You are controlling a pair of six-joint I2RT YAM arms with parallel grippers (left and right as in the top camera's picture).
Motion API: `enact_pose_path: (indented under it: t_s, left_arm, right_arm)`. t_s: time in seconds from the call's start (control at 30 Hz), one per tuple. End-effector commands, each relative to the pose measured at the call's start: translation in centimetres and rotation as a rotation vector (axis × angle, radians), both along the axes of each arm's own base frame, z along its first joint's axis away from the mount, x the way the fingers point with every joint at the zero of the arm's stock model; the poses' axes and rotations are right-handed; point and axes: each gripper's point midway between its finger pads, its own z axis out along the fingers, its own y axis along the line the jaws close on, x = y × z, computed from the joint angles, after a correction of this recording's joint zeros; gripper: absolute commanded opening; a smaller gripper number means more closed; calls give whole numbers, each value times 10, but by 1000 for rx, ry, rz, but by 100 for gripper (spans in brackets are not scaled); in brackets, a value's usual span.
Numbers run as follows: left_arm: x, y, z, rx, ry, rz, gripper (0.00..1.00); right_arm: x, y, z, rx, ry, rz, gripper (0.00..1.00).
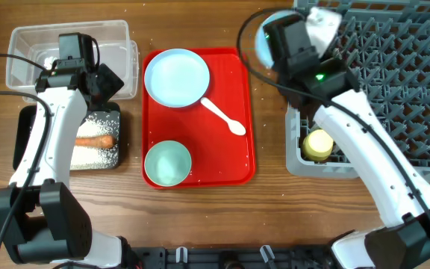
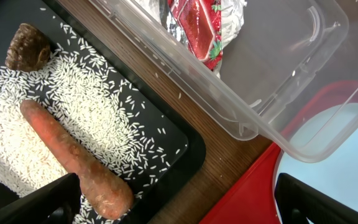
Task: Sort waste into correct bins and load items into the dishwasher rack
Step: 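Carry the blue bowl right and set it in the dish rack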
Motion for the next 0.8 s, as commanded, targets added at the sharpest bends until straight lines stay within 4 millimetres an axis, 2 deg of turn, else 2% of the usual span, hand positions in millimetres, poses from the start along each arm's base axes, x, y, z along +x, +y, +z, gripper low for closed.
enact_pose_path:
  t_s: [0.0,0.1,0.27,0.33,0.4,0.5,0.57,0.77]
  left_arm:
    - [-3,6,-5,14,15,24,100]
    - [-3,6,-5,14,15,24,100]
    - [-3,6,-5,14,15,24,100]
    - [-3,6,-5,14,15,24,100]
    - [-3,6,-5,14,15,24,100]
    - [-3,6,-5,14,15,24,100]
    - [-3,6,-5,14,15,24,100]
    - [-3,6,-5,14,15,24,100]
  right_arm:
    - [1,-57,48,-249,-161,-253,4]
    - [21,-80,62,-320,-208,-295,4]
    - [72,-112,69,-553,-166,-274,4]
    - [88,-121,71,-652,-150,-279,4]
    - [103,-123,66,-746,-120,-262,4]
    - [122,-118,44,-862,-45,-222,4]
    - [134,-116,14,-905,28,-188,4]
    - [149,-113,-47,-932,133,-139,4]
